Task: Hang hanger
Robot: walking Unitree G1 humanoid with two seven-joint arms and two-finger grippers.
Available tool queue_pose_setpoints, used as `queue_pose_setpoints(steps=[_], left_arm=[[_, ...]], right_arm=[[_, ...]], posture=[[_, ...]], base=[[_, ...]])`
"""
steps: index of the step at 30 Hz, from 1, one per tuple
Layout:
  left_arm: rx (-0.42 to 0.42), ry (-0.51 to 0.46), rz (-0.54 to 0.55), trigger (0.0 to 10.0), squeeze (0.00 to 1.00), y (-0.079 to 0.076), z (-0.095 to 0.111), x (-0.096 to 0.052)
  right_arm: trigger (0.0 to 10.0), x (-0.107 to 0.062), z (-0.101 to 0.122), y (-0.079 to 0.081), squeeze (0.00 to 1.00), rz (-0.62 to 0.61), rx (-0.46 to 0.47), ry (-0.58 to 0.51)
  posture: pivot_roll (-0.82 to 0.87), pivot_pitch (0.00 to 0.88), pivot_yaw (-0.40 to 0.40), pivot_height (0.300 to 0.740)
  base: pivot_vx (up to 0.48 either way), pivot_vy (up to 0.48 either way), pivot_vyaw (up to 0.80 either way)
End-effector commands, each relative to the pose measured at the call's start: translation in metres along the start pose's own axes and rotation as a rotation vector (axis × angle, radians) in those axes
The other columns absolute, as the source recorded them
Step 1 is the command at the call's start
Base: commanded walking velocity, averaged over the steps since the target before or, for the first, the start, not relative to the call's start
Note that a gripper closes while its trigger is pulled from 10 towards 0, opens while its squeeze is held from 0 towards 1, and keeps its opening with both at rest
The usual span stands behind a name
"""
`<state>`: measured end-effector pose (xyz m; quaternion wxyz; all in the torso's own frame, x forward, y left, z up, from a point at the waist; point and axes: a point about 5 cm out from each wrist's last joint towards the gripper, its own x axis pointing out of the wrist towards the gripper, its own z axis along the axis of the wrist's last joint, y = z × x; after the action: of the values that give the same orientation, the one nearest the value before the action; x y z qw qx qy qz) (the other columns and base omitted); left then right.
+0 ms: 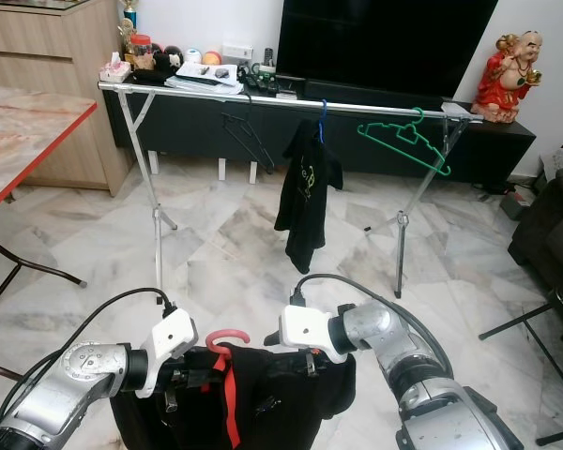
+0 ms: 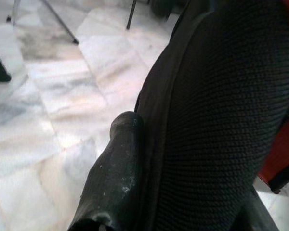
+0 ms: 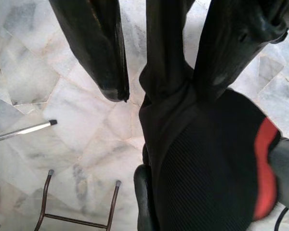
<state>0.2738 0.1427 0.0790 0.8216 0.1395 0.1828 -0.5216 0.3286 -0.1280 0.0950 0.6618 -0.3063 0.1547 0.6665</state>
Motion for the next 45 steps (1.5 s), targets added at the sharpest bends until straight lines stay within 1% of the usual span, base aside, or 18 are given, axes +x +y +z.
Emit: queue_pose_setpoints(steps=[1,10,11,13,17,22,23,24,25,26,27,28,30,31,34,38,39,45], left_arm=[[0.032,0.005,0.004,0.0,0.0,-0.001,0.002,0.003],[0.024,0.025,0.095,0.0,0.0,0.008,-0.004,0.004],[0.019,0.048,0.151,0.0,0.0,0.014,-0.01,0.003],[0.009,0.065,0.182,0.0,0.0,0.016,-0.016,0.001],[-0.026,0.095,0.299,0.0,0.0,0.023,-0.029,-0.003],[-0.087,0.177,0.579,0.0,0.0,0.038,-0.056,-0.015],[-0.111,0.196,0.647,0.0,0.0,0.041,-0.063,-0.019],[-0.135,0.205,0.715,3.6,0.0,0.044,-0.068,-0.023],[-0.173,0.193,0.821,10.0,0.0,0.047,-0.074,-0.031],[-0.188,0.18,0.858,10.0,0.0,0.048,-0.076,-0.034],[-0.188,0.18,0.858,10.0,0.0,0.048,-0.076,-0.034],[-0.233,0.114,0.92,10.0,0.0,0.048,-0.076,-0.038],[-0.261,0.052,0.946,10.0,0.0,0.047,-0.073,-0.04],[-0.269,0.014,0.964,10.0,0.0,0.047,-0.071,-0.04],[-0.31,-0.072,0.968,10.0,0.0,0.046,-0.065,-0.039],[-0.335,-0.14,0.971,10.0,0.0,0.042,-0.061,-0.037],[-0.344,-0.159,0.979,10.0,0.0,0.038,-0.063,-0.036],[-0.388,-0.171,1.004,10.0,0.0,0.03,-0.068,-0.039]], right_arm=[[10.0,-0.007,0.001,-0.003,1.0,-0.002,-0.004,-0.007],[10.0,-0.009,-0.001,-0.002,1.0,0.025,-0.007,0.013],[10.0,-0.012,0.0,-0.004,1.0,0.005,-0.017,0.017],[10.0,-0.015,0.0,-0.006,1.0,-0.021,-0.017,0.014],[10.0,-0.024,-0.001,-0.012,1.0,-0.122,-0.005,0.001],[10.0,-0.042,-0.01,-0.023,0.99,-0.411,0.086,-0.043],[10.0,-0.046,-0.014,-0.024,0.48,-0.477,0.121,-0.06],[10.0,-0.05,-0.017,-0.024,0.0,-0.542,0.154,-0.083],[10.0,-0.058,-0.029,-0.023,0.0,-0.693,0.253,-0.116],[10.0,-0.062,-0.035,-0.022,0.0,-0.767,0.307,-0.122],[10.0,-0.062,-0.035,-0.022,0.0,-0.767,0.307,-0.122],[10.0,-0.073,-0.062,-0.011,0.0,-0.979,0.498,-0.113],[10.0,-0.079,-0.083,0.003,0.0,-1.127,0.652,-0.092],[10.0,-0.079,-0.099,0.016,0.0,-1.197,0.783,-0.083],[10.0,-0.073,-0.129,0.051,0.0,-1.298,0.96,0.041],[10.0,-0.053,-0.153,0.097,0.0,-1.32,1.122,0.184],[10.0,-0.035,-0.162,0.126,0.0,-1.29,1.205,0.266],[10.0,0.001,-0.169,0.179,0.0,-1.246,1.385,0.388]], posture=[[0.08,0.0,-0.148,0.74],[0.07,0.0,-0.144,0.74],[0.07,0.0,-0.142,0.74],[0.07,0.0,-0.14,0.74],[0.06,0.0,-0.135,0.74],[0.06,0.0,-0.131,0.74],[0.06,0.0,-0.131,0.74],[0.06,0.0,-0.13,0.74],[0.05,0.0,-0.121,0.74],[0.05,0.0,-0.12,0.74],[0.05,0.0,-0.12,0.74],[0.03,0.0,-0.107,0.74],[0.03,0.0,-0.1,0.74],[0.02,0.0,-0.095,0.74],[0.02,0.0,-0.092,0.74],[0.0,0.0,-0.08,0.74],[0.0,0.0,-0.075,0.74],[0.01,0.0,-0.071,0.74]], base=[[0.0,0.0,0.0],[0.0,0.0,0.0],[0.0,0.0,0.0],[0.0,0.0,0.0],[0.0,0.0,0.0],[0.0,0.0,0.0],[0.0,0.0,0.0],[0.0,0.0,0.0],[0.0,0.0,0.0],[0.0,0.0,0.0],[0.0,0.0,0.0],[0.0,0.0,0.0],[0.0,0.0,0.0],[0.0,0.0,0.0],[0.0,0.0,0.0],[0.0,0.0,0.0],[0.0,0.0,0.0],[0.0,0.0,0.0]])
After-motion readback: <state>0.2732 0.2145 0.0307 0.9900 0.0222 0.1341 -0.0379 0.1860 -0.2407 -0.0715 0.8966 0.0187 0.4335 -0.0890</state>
